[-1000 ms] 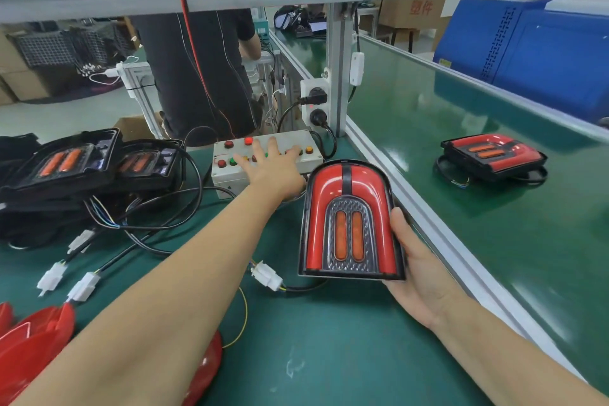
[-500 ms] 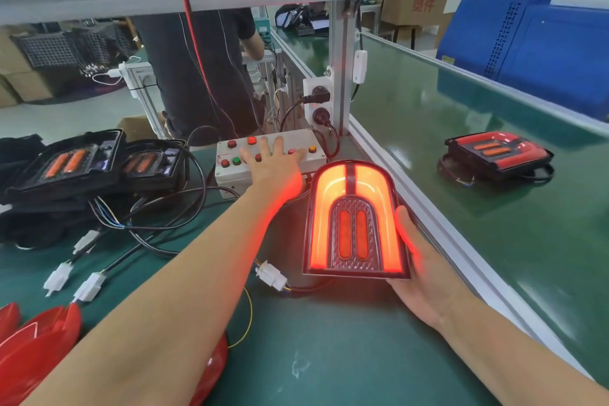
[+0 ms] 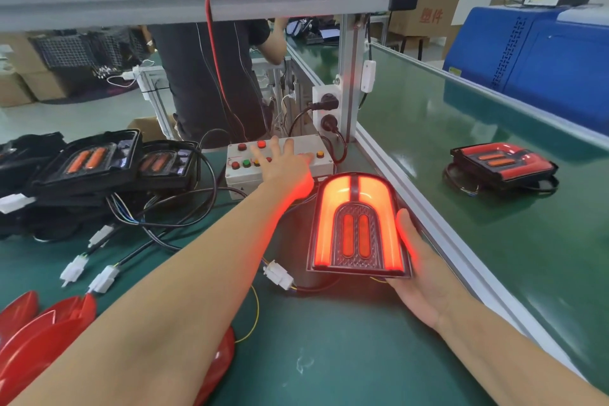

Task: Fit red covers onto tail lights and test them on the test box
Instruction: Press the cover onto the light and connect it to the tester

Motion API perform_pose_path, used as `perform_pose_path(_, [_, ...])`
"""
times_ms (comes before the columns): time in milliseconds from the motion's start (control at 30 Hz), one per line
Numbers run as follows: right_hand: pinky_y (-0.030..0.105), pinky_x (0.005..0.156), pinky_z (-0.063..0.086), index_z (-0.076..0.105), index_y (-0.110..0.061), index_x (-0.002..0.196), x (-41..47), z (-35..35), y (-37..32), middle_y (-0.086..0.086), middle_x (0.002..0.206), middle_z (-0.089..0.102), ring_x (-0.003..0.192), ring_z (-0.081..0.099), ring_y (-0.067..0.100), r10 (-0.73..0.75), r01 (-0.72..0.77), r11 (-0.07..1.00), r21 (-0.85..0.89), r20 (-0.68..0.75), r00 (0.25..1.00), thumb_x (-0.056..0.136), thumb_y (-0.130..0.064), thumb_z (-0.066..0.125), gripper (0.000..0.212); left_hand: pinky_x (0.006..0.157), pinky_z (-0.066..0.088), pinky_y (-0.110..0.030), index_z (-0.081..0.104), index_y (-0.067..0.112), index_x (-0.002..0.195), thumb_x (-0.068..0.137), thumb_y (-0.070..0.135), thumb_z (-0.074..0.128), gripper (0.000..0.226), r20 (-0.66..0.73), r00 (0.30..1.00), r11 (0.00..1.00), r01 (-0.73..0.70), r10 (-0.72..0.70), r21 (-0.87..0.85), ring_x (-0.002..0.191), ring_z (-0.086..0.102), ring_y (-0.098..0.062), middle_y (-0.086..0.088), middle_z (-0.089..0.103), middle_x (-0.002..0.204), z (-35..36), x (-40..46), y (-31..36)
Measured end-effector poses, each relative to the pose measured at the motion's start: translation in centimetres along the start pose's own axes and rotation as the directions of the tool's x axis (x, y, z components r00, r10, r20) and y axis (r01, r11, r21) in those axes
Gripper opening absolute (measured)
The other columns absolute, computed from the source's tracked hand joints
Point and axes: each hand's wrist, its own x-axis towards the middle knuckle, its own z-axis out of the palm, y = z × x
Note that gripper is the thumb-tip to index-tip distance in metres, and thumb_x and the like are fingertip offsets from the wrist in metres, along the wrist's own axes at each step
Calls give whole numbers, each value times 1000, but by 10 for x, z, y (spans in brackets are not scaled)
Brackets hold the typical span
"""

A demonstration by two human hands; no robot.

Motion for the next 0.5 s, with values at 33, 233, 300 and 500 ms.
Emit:
perform_pose_path(33, [39, 90, 44, 70, -33, 116, 0, 1, 0, 4, 122, 68, 111, 66, 20, 1, -1, 1000, 0, -6, 1000, 79, -65, 49, 53, 104, -13, -69, 33, 43, 141, 82, 13, 44, 68, 2, 1000, 1000, -1, 1, 7, 144, -9, -37, -9, 6, 158, 1, -1, 0])
perform_pose_path(233, [40, 86, 45, 74, -38, 105, 1, 5, -2, 2, 115, 72, 103, 69, 17, 14, -16, 1000, -19, -60, 998, 80, -64, 47, 45, 106, -12, -67, 30, 41, 143, 84, 14, 44, 67, 33, 999, 999, -35, 35, 22, 144, -9, -36, -9, 6, 158, -5, 0, -2])
perform_pose_path(300, [42, 92, 46, 74, -35, 106, 2, 5, -2, 2, 116, 71, 104, 69, 17, 30, -31, 999, -10, -69, 997, 81, -63, 47, 46, 109, -8, -65, 28, 37, 145, 84, 14, 45, 68, 44, 998, 998, -50, 51, -35, 145, -5, -34, -8, 5, 159, -9, -4, -3])
perform_pose_path(500, [41, 86, 49, 70, -20, 113, 6, 11, -6, 6, 107, 74, 94, 72, 19, 100, -111, 991, -71, -144, 985, 80, -59, 50, 55, 103, 36, -41, 57, 21, 126, 83, 1, 47, 49, -199, 980, 889, -91, -1, -450, 122, 45, -26, -5, 48, 134, -47, -35, -47])
